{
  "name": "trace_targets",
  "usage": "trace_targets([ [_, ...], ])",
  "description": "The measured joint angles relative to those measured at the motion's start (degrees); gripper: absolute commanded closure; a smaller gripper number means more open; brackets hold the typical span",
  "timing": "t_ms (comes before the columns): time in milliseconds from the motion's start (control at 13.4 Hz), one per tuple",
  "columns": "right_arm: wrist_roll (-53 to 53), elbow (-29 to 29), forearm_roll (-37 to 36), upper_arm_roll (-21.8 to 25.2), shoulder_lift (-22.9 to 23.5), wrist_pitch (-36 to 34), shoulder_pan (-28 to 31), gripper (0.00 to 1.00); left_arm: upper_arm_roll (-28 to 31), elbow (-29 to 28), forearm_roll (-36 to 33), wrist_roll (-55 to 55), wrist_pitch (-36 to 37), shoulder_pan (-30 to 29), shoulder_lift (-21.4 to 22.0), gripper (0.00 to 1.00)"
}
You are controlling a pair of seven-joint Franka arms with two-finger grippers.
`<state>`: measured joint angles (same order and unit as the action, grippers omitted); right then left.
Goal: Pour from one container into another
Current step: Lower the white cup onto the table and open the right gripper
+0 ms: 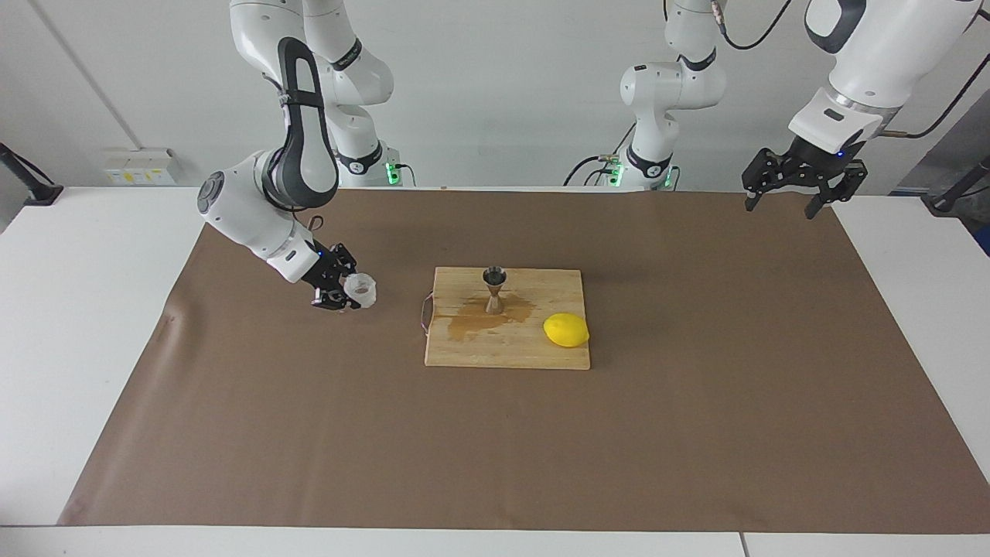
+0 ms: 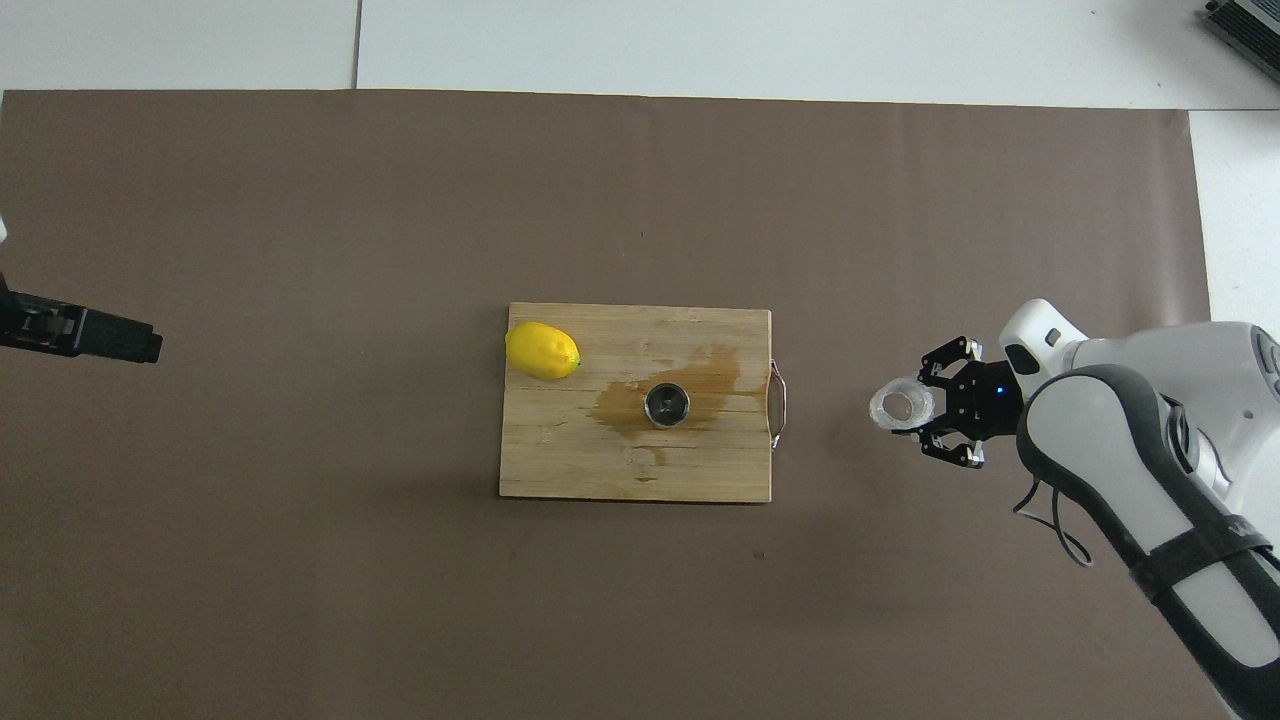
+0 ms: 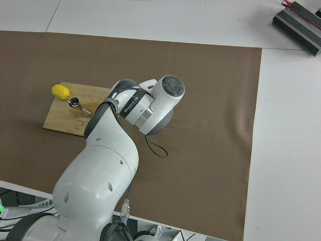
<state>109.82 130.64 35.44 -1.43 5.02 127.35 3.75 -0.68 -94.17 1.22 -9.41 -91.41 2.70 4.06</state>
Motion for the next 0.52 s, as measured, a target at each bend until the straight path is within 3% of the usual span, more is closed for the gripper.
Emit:
trace_targets([
  [521,7.3,0.1,2.9,0.0,4.0,1.9,3.5,0.69,0.0,0.0,0.0,0.0,0.0,0.0,-0.1,0.00],
])
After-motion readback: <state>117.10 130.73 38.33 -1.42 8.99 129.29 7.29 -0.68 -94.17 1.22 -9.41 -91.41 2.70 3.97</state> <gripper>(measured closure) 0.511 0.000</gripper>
